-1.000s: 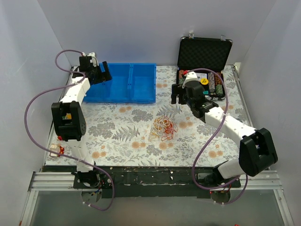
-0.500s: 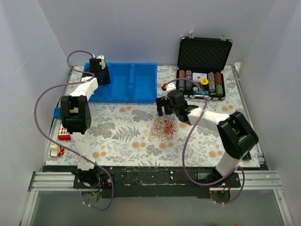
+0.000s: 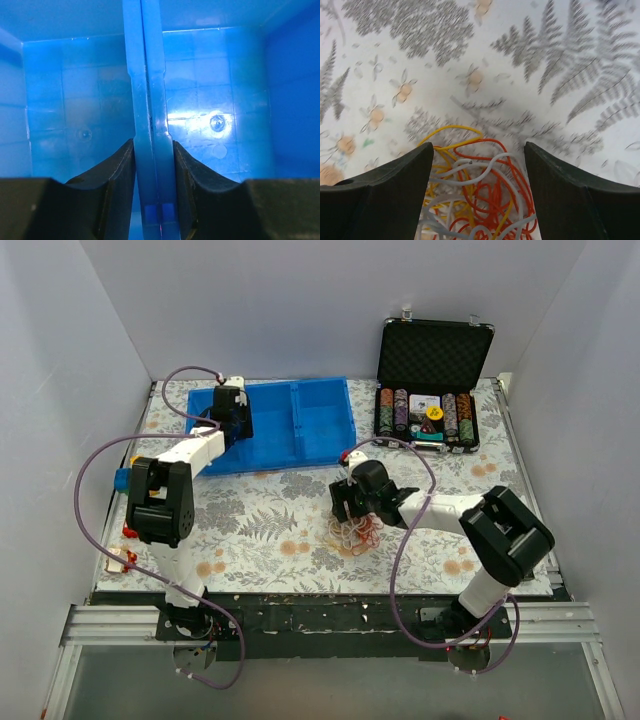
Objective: Untangle the cables
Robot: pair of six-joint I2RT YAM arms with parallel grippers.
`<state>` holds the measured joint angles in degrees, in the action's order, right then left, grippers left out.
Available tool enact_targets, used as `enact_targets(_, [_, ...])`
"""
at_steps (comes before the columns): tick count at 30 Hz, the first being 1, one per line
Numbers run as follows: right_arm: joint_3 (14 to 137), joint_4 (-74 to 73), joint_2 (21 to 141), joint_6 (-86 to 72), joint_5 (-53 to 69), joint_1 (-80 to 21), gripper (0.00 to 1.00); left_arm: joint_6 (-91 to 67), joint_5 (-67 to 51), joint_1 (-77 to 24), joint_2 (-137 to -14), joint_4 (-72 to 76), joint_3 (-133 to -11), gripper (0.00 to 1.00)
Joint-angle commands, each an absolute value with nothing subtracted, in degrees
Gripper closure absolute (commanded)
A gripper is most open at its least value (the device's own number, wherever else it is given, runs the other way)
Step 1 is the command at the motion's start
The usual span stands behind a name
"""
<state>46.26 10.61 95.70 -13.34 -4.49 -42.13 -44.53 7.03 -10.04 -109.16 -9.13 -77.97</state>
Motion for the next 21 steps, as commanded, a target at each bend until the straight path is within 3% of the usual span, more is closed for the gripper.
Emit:
enact_targets(1, [41.5,10.7,89.8,-17.5,-1.3,-45.5,0.23,-46.2,4.8,-12.4,-104.0,-11.1,-72.9,0.73])
enact_targets(5, [38.6,11.2,86.5,-17.8,-0.4,-48.7,0.33,-45.0,5.0,-13.7,-101.5,-11.1,-69.4,0.76])
enact_targets(11, [39.4,9.8,83.1,-17.7,1.8,-50.5,0.32,-44.5,7.8,-16.0,-94.6,-10.1,-61.0,0.75])
enact_targets(16, [43.3,7.1,80.5,-16.2,-2.0,-50.4,0.25,-44.8,8.2,-17.2,-89.7,-10.4,-55.6,0.74])
enact_targets(19, [45.1,4.2,78.7,-15.8,-4.7,-50.4,0.23,-45.8,8.3,-17.4,-87.8,-11.3,-54.0,0.67])
enact_targets(21, [44.7,2.6,76.2,-15.8,-7.4,-50.4,0.24,-46.2,7.7,-17.5,-86.5,-12.6,-53.7,0.49])
